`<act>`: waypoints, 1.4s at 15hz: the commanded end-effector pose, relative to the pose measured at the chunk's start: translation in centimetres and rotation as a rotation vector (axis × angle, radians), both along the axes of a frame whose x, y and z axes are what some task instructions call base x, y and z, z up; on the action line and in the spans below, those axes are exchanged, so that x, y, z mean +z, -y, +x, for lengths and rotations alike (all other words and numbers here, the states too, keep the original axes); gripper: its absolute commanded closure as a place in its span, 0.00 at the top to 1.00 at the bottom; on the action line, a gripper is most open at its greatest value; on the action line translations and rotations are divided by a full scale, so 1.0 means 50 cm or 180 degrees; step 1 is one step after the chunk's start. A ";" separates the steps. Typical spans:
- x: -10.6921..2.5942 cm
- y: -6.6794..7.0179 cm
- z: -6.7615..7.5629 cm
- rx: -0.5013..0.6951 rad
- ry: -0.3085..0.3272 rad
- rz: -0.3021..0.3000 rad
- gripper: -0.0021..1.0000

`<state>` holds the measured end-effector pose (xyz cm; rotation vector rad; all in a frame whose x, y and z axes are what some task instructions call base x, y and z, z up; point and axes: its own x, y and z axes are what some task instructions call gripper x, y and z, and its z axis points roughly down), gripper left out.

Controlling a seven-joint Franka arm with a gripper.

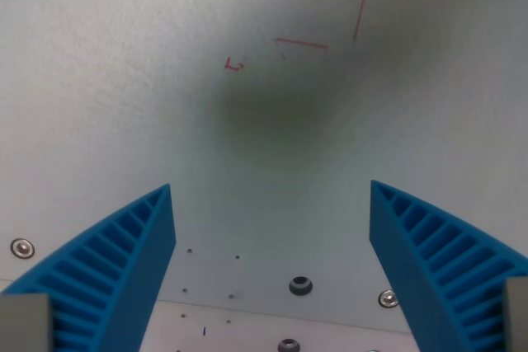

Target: Rotate around base negative z

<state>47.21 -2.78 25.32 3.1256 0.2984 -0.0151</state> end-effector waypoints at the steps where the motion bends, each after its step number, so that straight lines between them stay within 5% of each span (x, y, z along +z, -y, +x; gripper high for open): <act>1: 0.004 0.000 0.001 -0.0414 0.0015 0.0001 1.00; 21: 0.004 0.000 0.001 -0.1263 0.0014 0.0003 1.00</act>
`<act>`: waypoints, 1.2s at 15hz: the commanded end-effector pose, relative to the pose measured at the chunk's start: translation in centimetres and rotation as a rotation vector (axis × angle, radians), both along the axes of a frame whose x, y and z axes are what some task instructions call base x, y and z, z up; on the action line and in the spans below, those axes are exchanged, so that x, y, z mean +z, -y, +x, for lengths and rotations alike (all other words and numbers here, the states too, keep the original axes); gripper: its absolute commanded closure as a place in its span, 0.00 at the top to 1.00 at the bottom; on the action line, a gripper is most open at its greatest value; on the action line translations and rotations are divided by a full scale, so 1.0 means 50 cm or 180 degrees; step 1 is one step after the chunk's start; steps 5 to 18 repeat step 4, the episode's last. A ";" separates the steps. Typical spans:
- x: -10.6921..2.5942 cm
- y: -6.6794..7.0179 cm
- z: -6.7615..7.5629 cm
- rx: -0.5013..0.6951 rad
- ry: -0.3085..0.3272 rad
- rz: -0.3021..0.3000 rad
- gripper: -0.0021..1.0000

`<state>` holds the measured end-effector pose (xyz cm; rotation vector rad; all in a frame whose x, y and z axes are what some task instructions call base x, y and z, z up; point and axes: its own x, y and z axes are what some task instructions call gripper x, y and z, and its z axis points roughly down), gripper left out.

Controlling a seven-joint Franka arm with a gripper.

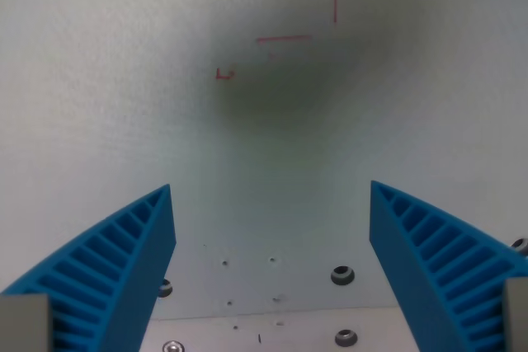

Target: Rotate around base negative z

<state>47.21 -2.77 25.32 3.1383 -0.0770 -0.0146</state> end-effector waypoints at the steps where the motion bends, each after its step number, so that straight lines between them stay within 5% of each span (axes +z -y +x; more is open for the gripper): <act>1: 0.004 0.000 0.001 -0.0543 0.0013 0.0007 1.00; 18: 0.004 0.000 0.001 -0.0671 0.0013 0.0007 1.00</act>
